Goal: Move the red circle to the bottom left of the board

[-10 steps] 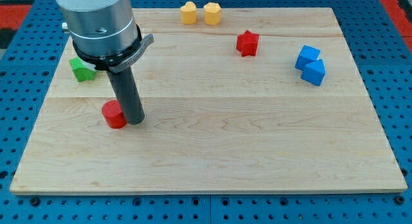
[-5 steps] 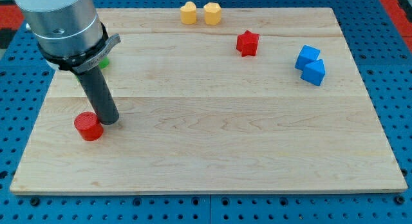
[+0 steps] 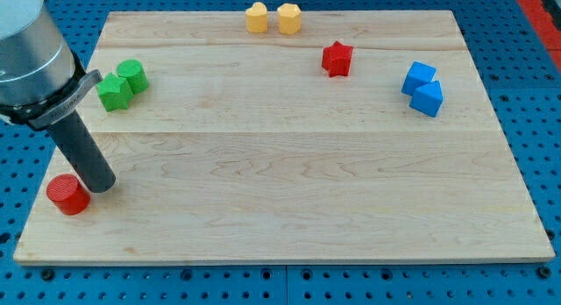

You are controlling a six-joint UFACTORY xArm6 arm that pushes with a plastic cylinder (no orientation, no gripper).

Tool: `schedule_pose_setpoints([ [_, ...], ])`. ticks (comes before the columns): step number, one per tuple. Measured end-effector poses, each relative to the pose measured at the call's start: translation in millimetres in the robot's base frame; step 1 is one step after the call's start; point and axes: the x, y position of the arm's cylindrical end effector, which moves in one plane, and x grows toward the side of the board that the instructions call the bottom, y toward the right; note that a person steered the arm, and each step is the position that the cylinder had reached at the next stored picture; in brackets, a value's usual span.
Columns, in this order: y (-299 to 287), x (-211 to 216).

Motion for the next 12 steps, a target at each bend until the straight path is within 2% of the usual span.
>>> schedule_pose_setpoints([
  [2,-13,-10],
  [4,-55,-15],
  [5,-71,-31],
  [8,-74,5],
  [12,-59,14],
])
